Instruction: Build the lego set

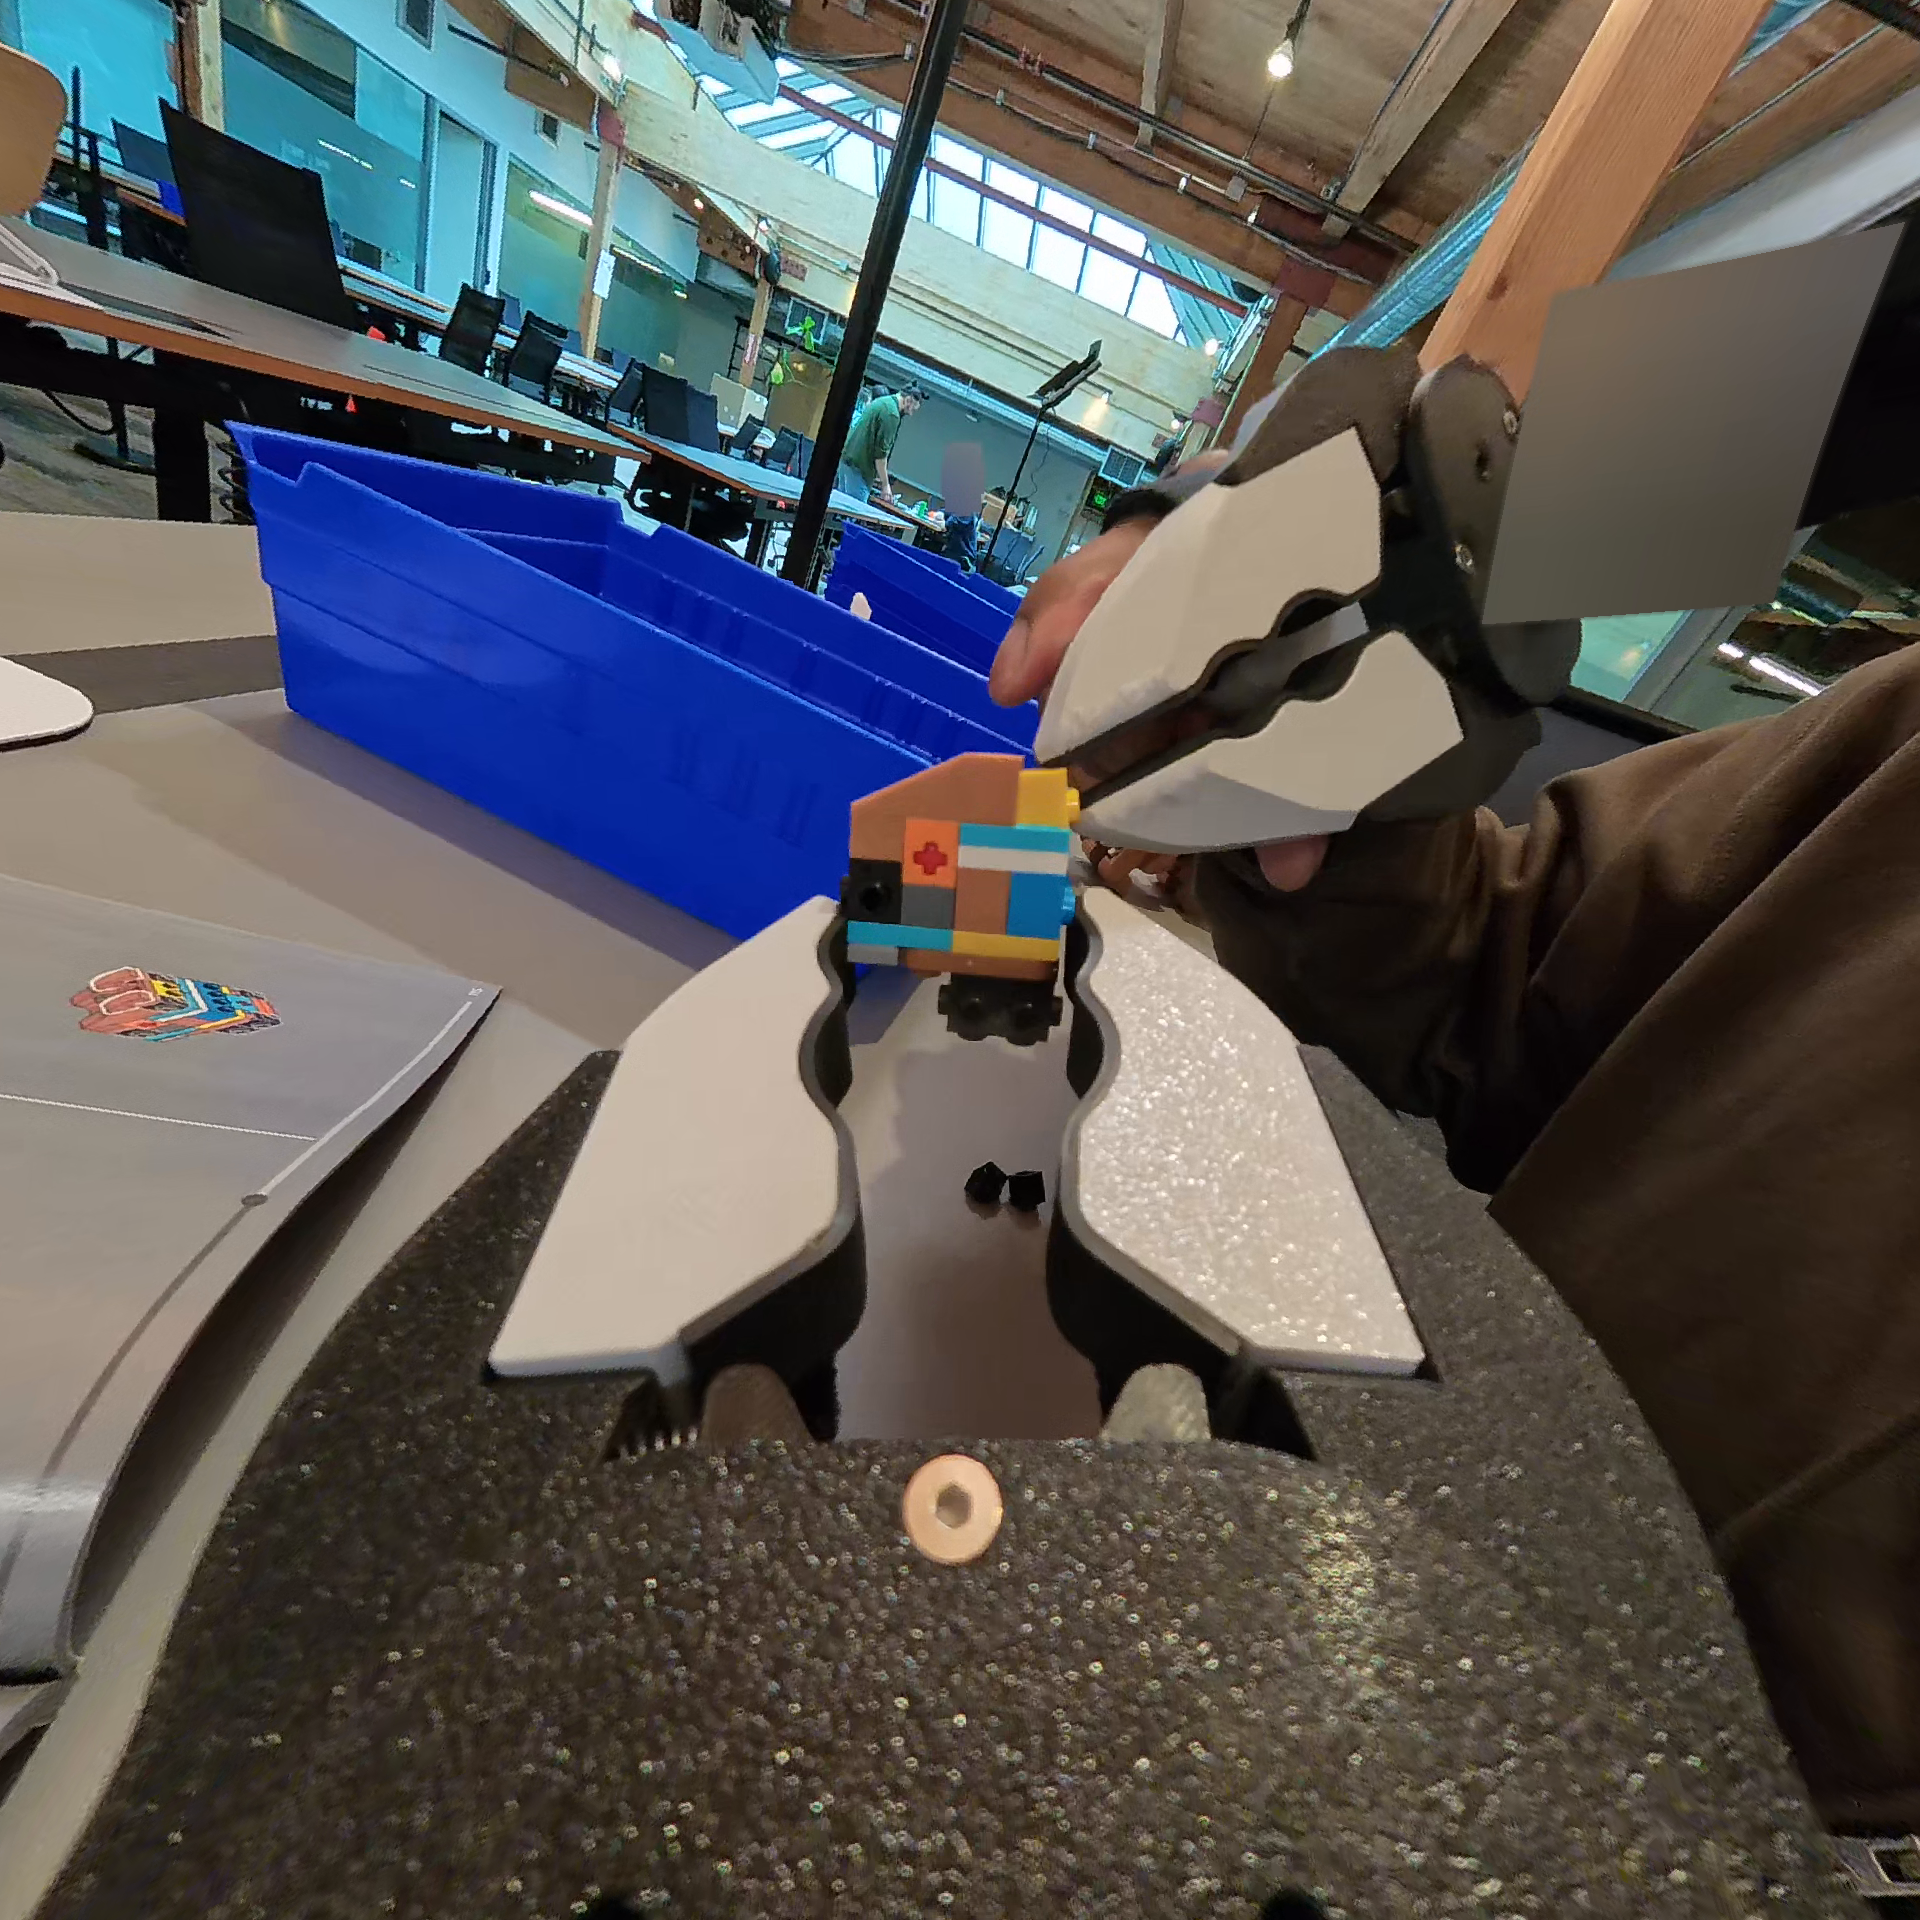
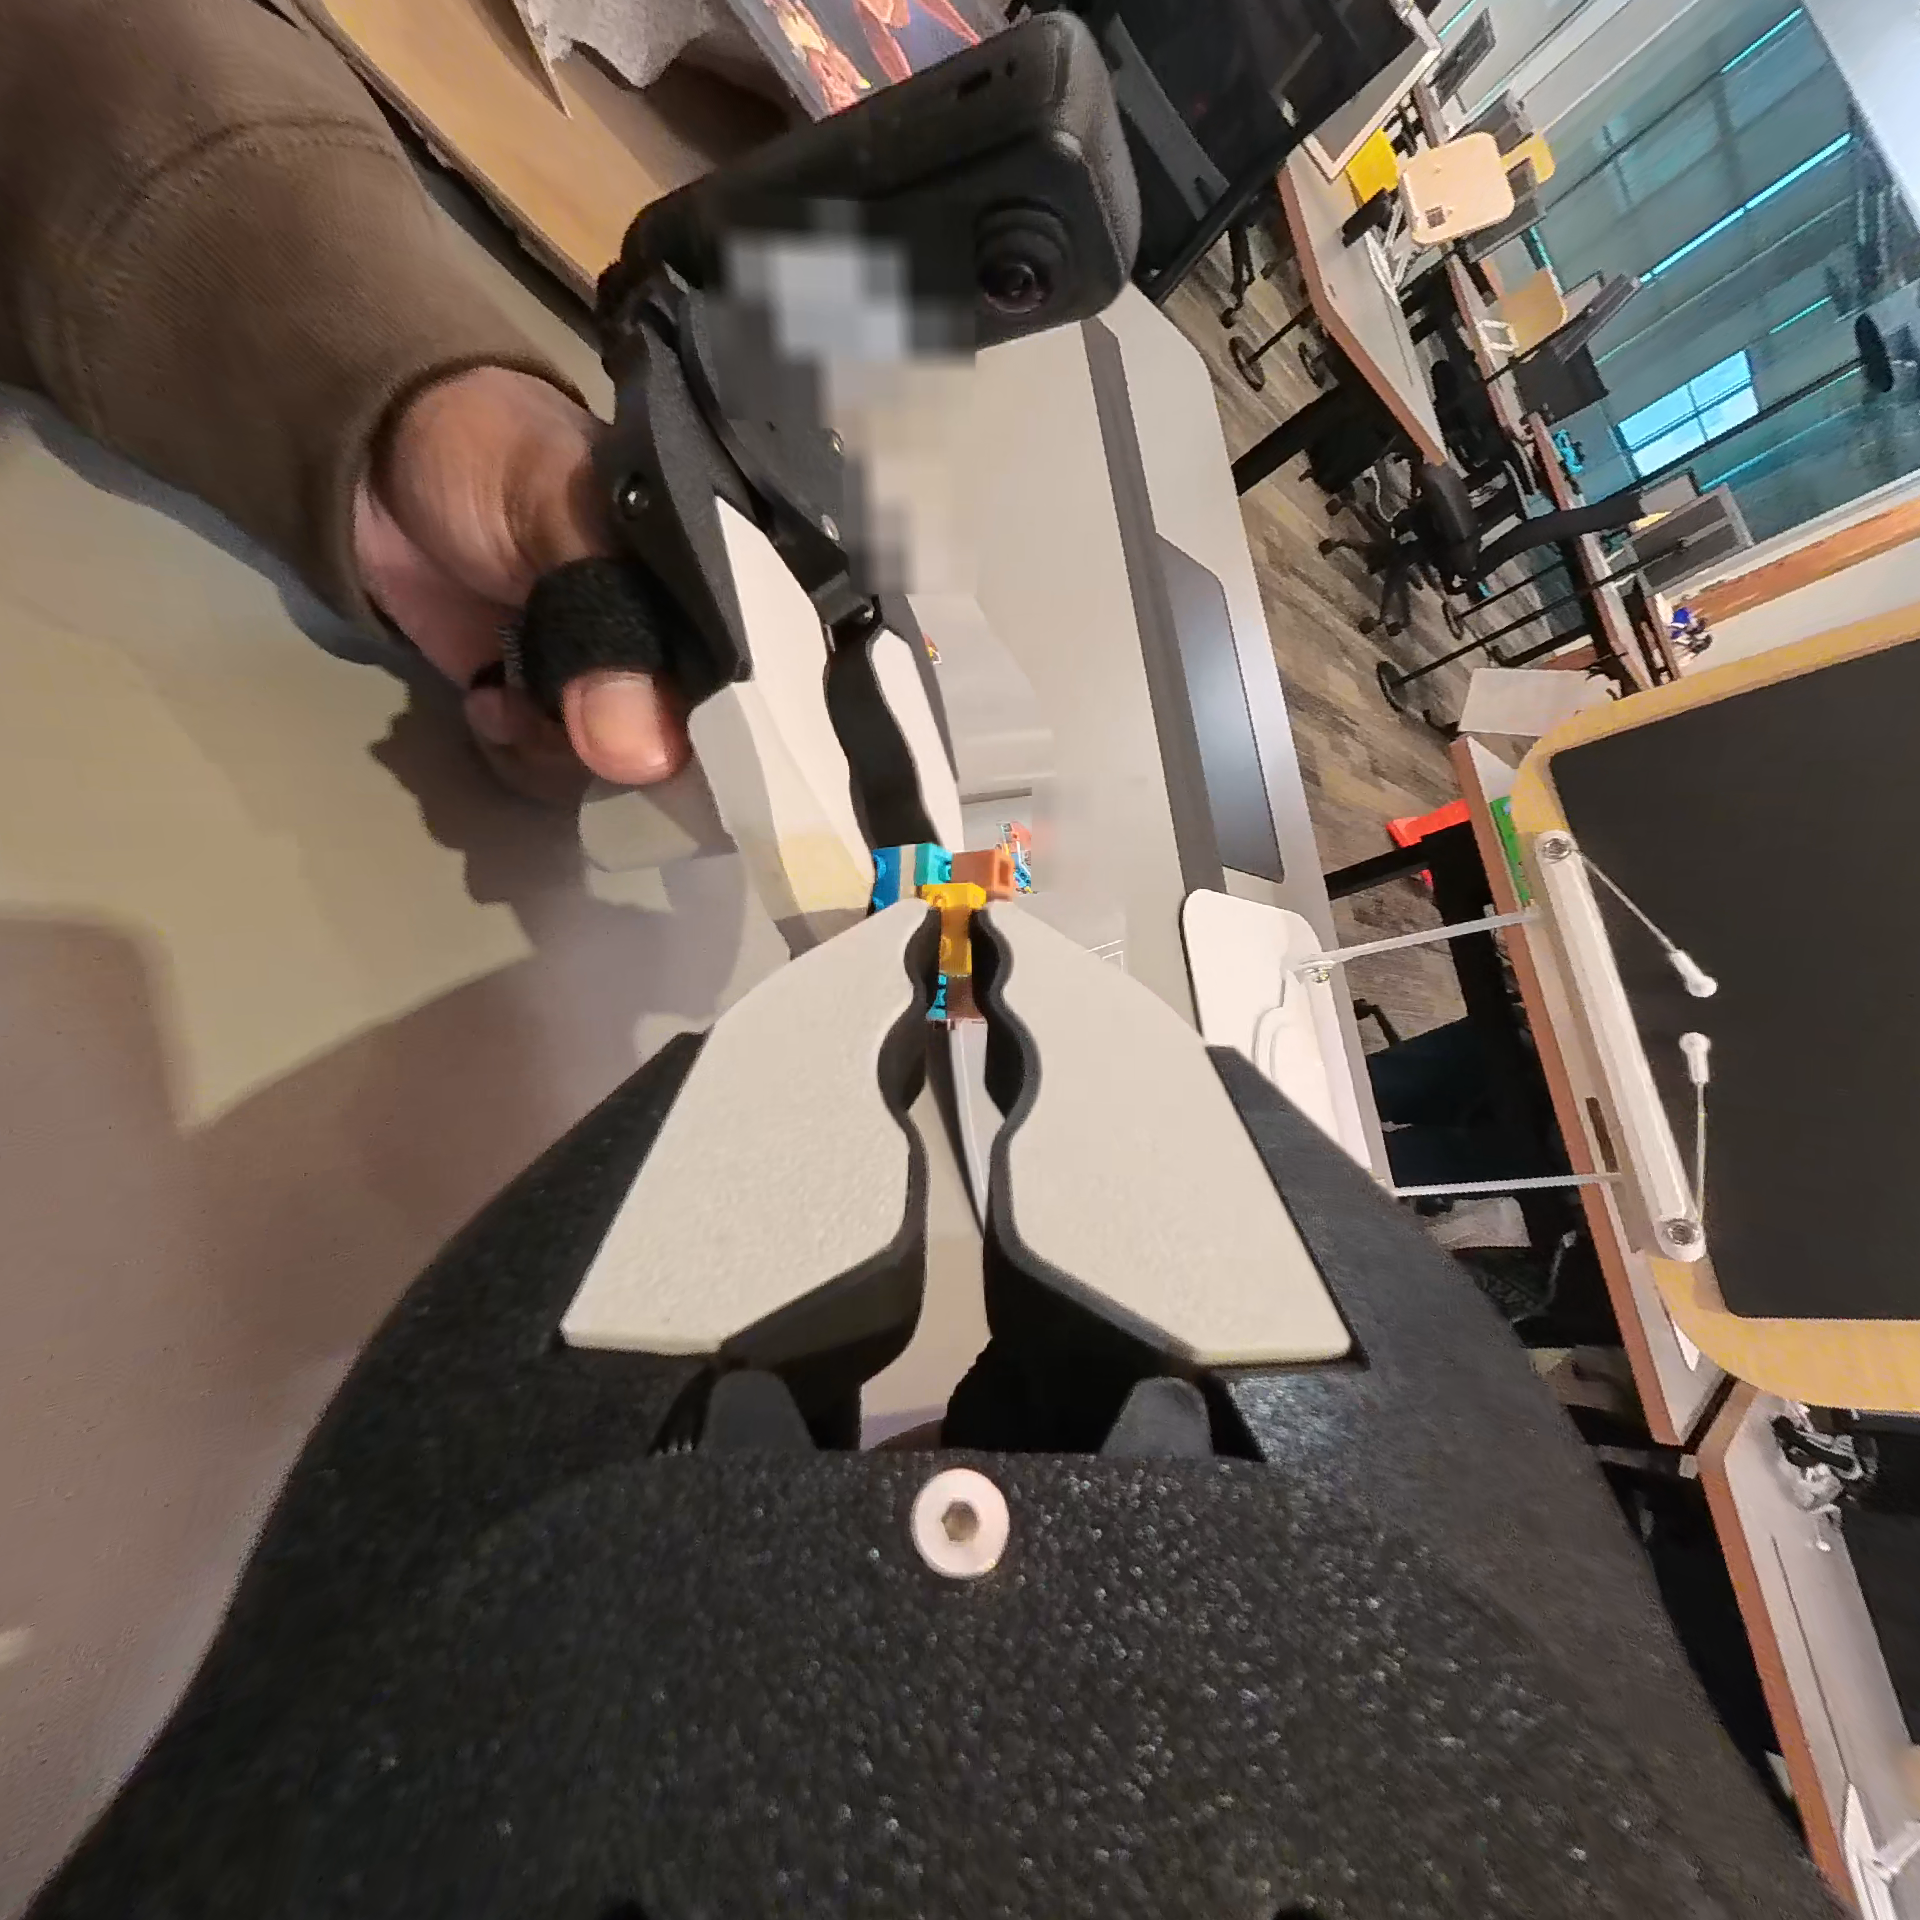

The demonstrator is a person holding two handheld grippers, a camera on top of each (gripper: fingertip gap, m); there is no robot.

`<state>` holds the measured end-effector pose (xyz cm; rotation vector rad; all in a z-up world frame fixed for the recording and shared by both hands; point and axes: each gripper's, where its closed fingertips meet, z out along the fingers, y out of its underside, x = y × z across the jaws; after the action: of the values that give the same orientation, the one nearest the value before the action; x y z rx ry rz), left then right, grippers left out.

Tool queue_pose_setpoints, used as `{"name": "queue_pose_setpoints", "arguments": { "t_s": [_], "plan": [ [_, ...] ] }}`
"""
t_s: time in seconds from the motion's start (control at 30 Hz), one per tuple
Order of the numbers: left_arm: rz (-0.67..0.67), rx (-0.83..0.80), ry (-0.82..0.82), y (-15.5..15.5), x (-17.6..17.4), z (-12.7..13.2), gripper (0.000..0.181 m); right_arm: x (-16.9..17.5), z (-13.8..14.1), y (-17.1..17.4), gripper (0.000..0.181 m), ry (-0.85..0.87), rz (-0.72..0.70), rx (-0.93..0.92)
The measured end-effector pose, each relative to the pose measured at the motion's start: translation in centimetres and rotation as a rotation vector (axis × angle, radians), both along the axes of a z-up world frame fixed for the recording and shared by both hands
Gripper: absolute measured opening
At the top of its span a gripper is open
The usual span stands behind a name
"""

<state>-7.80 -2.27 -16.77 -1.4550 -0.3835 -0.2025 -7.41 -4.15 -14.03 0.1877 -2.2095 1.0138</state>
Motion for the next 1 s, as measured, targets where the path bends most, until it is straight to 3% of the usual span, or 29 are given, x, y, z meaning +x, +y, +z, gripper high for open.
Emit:
{"name": "queue_pose_setpoints", "arguments": {
  "t_s": [0.5,0.77,1.0],
  "plan": [
    [0.01,0.014,0.021,-0.17,0.02,0.43,0.039,0.04,0.43,-0.23,0.005,0.181,-0.031,0.021],
    [0.039,0.014,0.053,-0.38,-0.16,0.58,0.038,0.23,0.49,-0.42,0.003,0.161,-0.029,-0.018],
    [0.008,0.018,0.078,-0.28,0.39,0.78,0.038,0.64,0.7,-0.26,0.003,0.02,0.012,-0.09]
  ]
}}
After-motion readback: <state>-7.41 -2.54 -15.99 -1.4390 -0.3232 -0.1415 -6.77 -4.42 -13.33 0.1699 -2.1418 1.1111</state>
